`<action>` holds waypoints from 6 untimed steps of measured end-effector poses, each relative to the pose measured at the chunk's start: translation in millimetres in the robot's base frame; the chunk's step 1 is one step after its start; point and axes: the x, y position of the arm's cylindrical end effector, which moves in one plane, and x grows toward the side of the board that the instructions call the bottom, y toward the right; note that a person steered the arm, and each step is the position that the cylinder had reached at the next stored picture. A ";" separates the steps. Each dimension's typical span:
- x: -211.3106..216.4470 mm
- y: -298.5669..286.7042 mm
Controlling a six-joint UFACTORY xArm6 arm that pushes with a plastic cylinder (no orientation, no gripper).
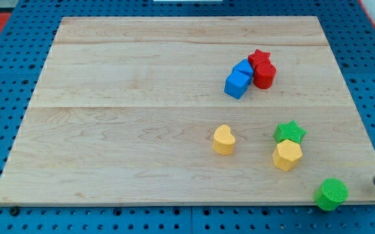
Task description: Push the green circle towards the bottom left corner of the board
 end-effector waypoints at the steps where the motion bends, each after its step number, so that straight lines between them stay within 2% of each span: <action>1: 2.5 0.1; 3: 4.0 -15.9; 4: 4.4 -83.0; 6: -4.6 -301.6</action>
